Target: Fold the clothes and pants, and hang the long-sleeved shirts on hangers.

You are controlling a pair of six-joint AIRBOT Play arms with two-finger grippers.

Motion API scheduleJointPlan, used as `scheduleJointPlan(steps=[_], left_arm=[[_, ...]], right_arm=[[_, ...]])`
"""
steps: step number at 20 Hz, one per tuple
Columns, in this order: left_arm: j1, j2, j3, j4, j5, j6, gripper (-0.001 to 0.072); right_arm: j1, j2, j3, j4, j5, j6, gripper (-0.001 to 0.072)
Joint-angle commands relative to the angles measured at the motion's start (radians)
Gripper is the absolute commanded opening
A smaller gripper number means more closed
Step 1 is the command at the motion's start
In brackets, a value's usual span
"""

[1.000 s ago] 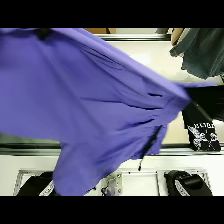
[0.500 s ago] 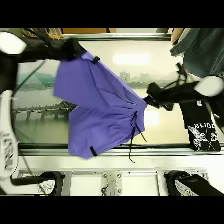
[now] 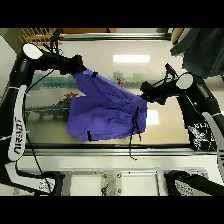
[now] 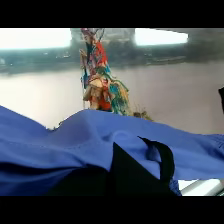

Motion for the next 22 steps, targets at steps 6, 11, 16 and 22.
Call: scheduleJointPlan(steps=[6,11,16,22], left_arm=[[-0.011,0.408,-0.549,0.15,0.029,-0.011,0.0004],[-0.012,0.587,-0.942,0.147,0.126,-0.011,0.0004],[-0.012,0.658,-1.188,0.146,0.291,-0.011,0.0004],[-0.012,0.661,-1.259,0.141,0.348,-0.011,0.0284]], right_arm=[[0.165,0.154,-0.099,-0.289,0.252,-0.007,0.0011],[0.274,0.167,-0.255,-0.294,0.257,0.025,0.0011],[0.328,0.166,-0.388,-0.3,0.198,0.089,0.0012],[0.339,0.168,-0.42,-0.232,0.068,0.117,0.0382]])
